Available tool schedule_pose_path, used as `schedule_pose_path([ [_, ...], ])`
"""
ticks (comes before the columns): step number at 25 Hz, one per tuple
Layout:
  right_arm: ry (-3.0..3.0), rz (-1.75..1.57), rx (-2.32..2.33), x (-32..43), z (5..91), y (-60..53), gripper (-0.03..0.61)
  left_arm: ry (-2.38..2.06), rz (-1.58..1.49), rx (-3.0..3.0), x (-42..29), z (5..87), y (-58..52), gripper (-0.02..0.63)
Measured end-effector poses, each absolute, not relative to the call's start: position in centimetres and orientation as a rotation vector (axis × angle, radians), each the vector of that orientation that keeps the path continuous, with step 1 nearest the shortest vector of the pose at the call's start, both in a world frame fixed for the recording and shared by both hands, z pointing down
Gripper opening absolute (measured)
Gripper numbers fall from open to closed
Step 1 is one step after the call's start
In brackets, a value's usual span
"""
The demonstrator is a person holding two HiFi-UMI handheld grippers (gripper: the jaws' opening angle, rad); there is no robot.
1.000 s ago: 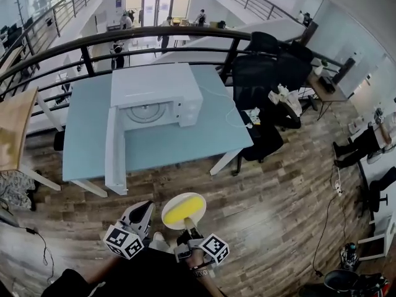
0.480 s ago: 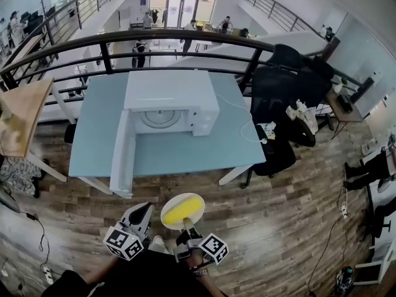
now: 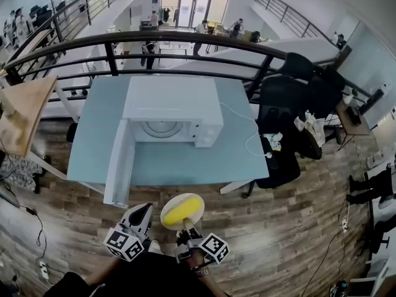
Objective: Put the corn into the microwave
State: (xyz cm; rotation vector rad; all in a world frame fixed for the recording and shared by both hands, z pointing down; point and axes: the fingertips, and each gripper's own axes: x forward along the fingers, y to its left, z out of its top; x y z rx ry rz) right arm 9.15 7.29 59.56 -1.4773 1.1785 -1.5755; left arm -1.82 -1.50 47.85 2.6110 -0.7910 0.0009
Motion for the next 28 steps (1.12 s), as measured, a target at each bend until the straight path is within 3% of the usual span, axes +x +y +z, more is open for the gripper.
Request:
schedule_pose_path([
  [28, 1.434, -1.742, -1.328, 17.2, 58.9, -3.4, 0.026, -1.157, -0.080, 2.495, 4.9, 46.8, -7.7, 0.003],
])
